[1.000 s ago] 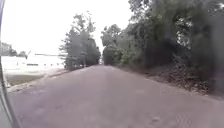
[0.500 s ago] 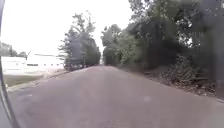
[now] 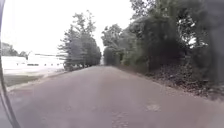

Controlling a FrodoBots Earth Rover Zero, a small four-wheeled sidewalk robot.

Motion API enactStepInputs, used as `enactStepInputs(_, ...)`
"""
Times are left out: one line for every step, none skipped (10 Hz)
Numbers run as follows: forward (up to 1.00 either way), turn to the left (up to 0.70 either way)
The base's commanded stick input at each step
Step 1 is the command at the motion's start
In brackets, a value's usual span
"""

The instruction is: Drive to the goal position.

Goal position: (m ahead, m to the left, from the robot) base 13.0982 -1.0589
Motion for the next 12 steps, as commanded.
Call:
enactStepInputs(0.70,0.00)
enactStepInputs(0.70,0.00)
enactStepInputs(0.70,0.00)
enactStepInputs(0.70,0.00)
enactStepInputs(0.70,0.00)
enactStepInputs(0.70,0.00)
enactStepInputs(0.70,0.00)
enactStepInputs(0.70,0.00)
enactStepInputs(0.70,0.00)
enactStepInputs(0.70,0.00)
enactStepInputs(0.70,0.00)
enactStepInputs(0.70,0.00)
